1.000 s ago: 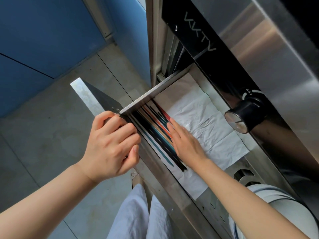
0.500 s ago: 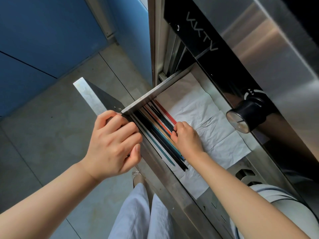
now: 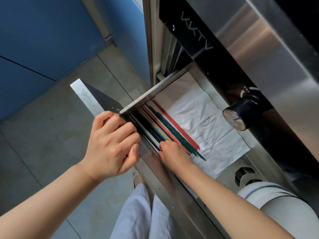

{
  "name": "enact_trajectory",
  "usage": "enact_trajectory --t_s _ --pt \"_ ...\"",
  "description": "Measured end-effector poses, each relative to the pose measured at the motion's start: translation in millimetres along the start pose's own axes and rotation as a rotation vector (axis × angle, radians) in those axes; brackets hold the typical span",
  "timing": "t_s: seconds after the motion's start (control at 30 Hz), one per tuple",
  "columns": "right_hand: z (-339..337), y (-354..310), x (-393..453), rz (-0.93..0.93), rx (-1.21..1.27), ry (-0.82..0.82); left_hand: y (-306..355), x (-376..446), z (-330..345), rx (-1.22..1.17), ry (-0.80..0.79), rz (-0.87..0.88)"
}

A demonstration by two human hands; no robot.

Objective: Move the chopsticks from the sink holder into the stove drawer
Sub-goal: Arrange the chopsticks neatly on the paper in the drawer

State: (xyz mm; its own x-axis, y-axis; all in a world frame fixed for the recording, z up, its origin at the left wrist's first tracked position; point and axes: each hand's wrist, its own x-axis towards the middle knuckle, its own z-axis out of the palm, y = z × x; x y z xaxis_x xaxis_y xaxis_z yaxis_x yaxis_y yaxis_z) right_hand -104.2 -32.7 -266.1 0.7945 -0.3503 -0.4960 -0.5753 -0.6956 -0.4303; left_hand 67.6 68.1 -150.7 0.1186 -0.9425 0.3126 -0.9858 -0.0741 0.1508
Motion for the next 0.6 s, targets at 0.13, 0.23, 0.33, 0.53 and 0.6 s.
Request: enact_trajectory --t_s 0.13,0.23,0.33,0.53,0.6 --pt "-0.9 -4.7 7.4 0.004 -0.005 0.036 0.1 0.0 -0.8 0.001 -0.001 0.0" --pt "-0.8 -5.8 8.8 -0.019 0.013 0.063 0.3 -0.1 -1.3 0.0 -0.001 0.001" --pt "1.7 -2.7 5.6 0.003 0.017 0.091 -0.2 0.0 -1.3 0.0 0.001 0.002" --pt "6.2 -2.0 4.0 0.043 -0.016 0.131 -0.9 -0.3 0.2 -0.008 0.011 0.003" --pt "5.0 -1.9 5.9 0.05 0.002 0.129 -0.6 -0.4 0.7 -0.008 0.014 0.001"
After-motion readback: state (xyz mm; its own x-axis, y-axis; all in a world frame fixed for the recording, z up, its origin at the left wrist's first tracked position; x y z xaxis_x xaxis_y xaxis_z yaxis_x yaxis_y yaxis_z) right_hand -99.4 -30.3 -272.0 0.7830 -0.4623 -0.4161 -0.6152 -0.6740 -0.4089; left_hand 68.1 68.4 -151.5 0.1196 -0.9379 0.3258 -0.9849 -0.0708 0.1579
